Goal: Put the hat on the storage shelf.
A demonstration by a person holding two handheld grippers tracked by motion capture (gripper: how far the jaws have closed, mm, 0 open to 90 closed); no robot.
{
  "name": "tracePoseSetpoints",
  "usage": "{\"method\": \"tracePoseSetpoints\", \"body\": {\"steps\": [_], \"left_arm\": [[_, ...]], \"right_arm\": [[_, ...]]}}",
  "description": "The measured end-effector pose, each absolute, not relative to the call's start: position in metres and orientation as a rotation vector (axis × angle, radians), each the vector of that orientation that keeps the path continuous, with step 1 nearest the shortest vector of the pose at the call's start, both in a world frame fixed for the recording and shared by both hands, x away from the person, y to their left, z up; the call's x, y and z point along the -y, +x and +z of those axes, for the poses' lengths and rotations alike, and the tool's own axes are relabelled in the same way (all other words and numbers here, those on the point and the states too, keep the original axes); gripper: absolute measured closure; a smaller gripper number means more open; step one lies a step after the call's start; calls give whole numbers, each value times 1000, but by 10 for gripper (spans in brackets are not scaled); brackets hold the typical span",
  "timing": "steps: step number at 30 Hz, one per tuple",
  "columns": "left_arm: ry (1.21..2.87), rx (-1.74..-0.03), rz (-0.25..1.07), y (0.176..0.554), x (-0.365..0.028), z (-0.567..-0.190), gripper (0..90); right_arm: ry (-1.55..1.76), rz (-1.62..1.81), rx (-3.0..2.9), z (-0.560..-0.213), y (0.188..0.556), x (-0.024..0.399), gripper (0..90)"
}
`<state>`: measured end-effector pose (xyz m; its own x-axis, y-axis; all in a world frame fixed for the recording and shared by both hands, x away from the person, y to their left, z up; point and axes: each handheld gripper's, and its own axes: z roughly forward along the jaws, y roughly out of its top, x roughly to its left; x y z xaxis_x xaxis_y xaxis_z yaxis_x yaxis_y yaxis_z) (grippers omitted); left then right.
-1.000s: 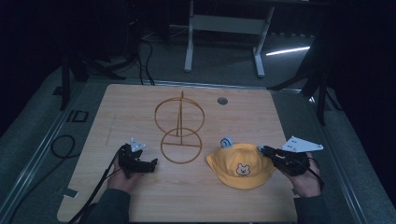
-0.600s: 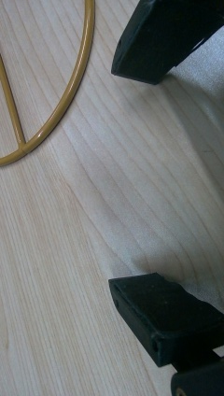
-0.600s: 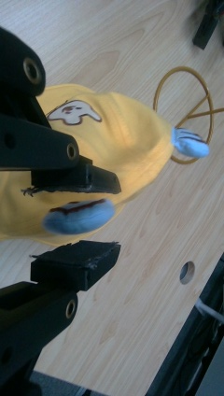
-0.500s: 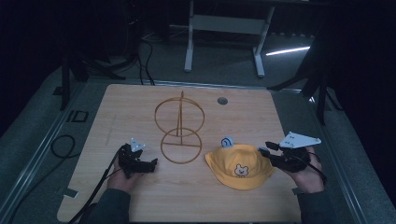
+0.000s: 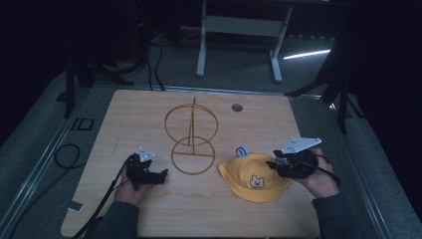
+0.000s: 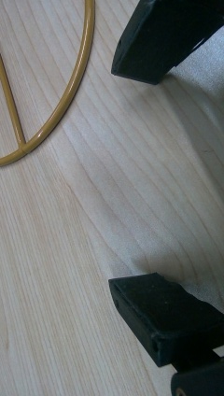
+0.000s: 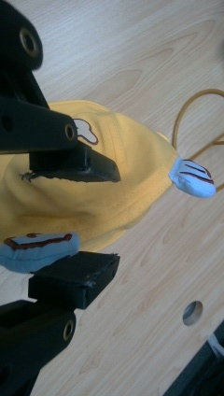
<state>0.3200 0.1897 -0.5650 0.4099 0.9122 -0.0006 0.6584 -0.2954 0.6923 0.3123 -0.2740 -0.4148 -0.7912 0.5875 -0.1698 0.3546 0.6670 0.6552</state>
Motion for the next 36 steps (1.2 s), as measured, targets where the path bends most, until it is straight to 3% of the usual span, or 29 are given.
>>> {"method": "tracePoseSetpoints", "body": {"steps": [6,23,36], "left_arm": [[2054,-1329,534,320,-190,-565,19],[2053,-1330,532,320,-190,-565,19],[2049,-1331,534,320,-189,-565,19]], "right_arm": [[708,784,-2562,-415,315,264,459],[667,612,-2679,-414,338,238,453],[628,471,-2831,-420,362,229,531]]}}
